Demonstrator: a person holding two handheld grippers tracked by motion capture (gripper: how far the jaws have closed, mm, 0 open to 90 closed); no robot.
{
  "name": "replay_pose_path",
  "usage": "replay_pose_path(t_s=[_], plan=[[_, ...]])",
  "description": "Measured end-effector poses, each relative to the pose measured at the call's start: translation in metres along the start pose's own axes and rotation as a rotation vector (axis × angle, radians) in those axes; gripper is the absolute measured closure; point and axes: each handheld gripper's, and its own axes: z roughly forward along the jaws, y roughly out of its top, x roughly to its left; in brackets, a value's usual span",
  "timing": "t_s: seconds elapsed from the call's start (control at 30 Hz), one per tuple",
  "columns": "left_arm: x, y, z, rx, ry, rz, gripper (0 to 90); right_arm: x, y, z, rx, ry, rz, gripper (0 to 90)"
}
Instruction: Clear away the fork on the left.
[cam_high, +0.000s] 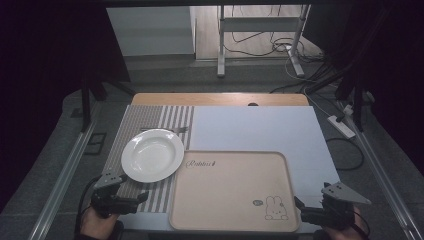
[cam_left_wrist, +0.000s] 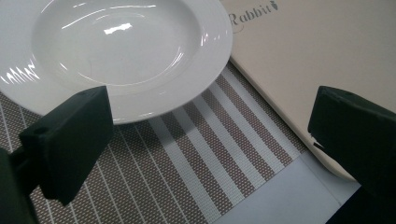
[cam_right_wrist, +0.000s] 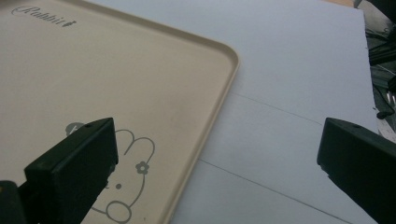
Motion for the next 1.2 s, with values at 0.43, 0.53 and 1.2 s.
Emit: replay_pose_path(t_s=[0.43,0.53,1.2], plan=[[0.0033,0.0004,0.0012,0.009,-0.022,-0.022,2.0,0.0022,0.0002,0.0009,0.011,0.005,-0.021,0.0],[0.0034,0.0006,0.0015,0.015,-0.023,-0.022,2.0,0.0021,0.0002,0.0011,0.012,0.007,-0.022,0.0],[0.0036,0.0076,0.0093,0.052,0.001,0.003,0.0,0.0066,0.0003,0.0021,0.018,0.010,-0.071,0.0]])
